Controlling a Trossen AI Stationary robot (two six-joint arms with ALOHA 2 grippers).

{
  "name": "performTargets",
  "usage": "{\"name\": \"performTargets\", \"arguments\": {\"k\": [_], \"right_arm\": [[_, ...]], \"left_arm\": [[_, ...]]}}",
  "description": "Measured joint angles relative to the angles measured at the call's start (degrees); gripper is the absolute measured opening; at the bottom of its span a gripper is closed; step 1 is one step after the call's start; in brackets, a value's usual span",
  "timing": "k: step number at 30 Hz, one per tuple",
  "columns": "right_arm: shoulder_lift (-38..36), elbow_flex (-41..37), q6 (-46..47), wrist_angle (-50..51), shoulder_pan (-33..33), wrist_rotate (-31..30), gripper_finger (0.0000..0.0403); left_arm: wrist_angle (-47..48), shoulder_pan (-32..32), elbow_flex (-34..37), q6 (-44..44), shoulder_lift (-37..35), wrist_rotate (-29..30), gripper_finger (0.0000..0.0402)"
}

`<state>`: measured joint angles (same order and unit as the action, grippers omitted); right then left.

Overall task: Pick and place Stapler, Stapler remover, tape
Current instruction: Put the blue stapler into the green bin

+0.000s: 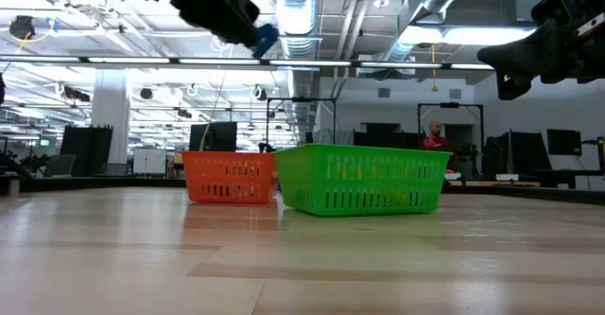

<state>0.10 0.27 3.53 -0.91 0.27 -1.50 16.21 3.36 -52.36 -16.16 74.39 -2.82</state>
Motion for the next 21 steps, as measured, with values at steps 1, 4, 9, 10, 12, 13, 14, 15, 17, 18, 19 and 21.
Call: {"name": "performTargets", "arguments": {"k": [1,4,9,10,12,13,14,15,17,18,19,21], "right_arm": [[0.02,0.0,0.0,0.0,0.0,0.0,0.0001],[0.0,-0.02,-0.02,0.0,-0.02,0.0,0.0001],[0.02,-0.02,-0.01,0.0,-0.01,0.0,0.0001],[0.01,-0.01,0.0,0.0,-0.01,0.0,0.0001],[0.02,-0.01,-0.01,0.0,0.0,0.0,0.0001],[0.02,0.0,-0.02,0.0,-0.02,0.0,0.0001],[0.01,0.0,0.0,0.0,-0.01,0.0,0.0001],[0.02,-0.02,-0.01,0.0,-0.01,0.0,0.0001],[0.01,-0.01,-0.01,0.0,-0.02,0.0,0.0001],[0.01,-0.01,-0.01,0.0,-0.01,0.0,0.0001],[0.02,0.0,-0.01,0.0,-0.01,0.0,0.0001],[0.02,0.0,-0.02,0.0,-0.02,0.0,0.0001]], "left_arm": [[0.07,0.0,-1.06,-0.02,1.15,-0.01,0.007],[-0.08,0.0,-3.6,-0.02,4.61,0.01,0.0071],[-0.49,0.0,-6.67,-0.04,9.34,-0.01,0.0071],[-0.81,0.0,-7.1,-0.03,10.25,0.0,0.0071],[-0.81,0.0,-7.52,-0.04,11.84,0.0,0.0071],[-1.01,0.0,-7.78,-0.04,12.54,-0.01,0.0071],[-1.51,0.0,-7.82,-0.04,13.2,-0.02,0.0071],[-1.82,0.0,-7.86,-0.04,13.84,-0.04,0.0071],[-2.9,0.0,-7.86,-0.04,15.29,-0.14,0.0072],[-3.46,0.0,-7.86,-0.04,15.97,-0.14,0.0072],[-3.49,0.0,-7.86,-0.04,16.65,-0.14,0.0072],[-4.45,0.0,-7.86,-0.04,18.05,-0.29,0.0072]]}}
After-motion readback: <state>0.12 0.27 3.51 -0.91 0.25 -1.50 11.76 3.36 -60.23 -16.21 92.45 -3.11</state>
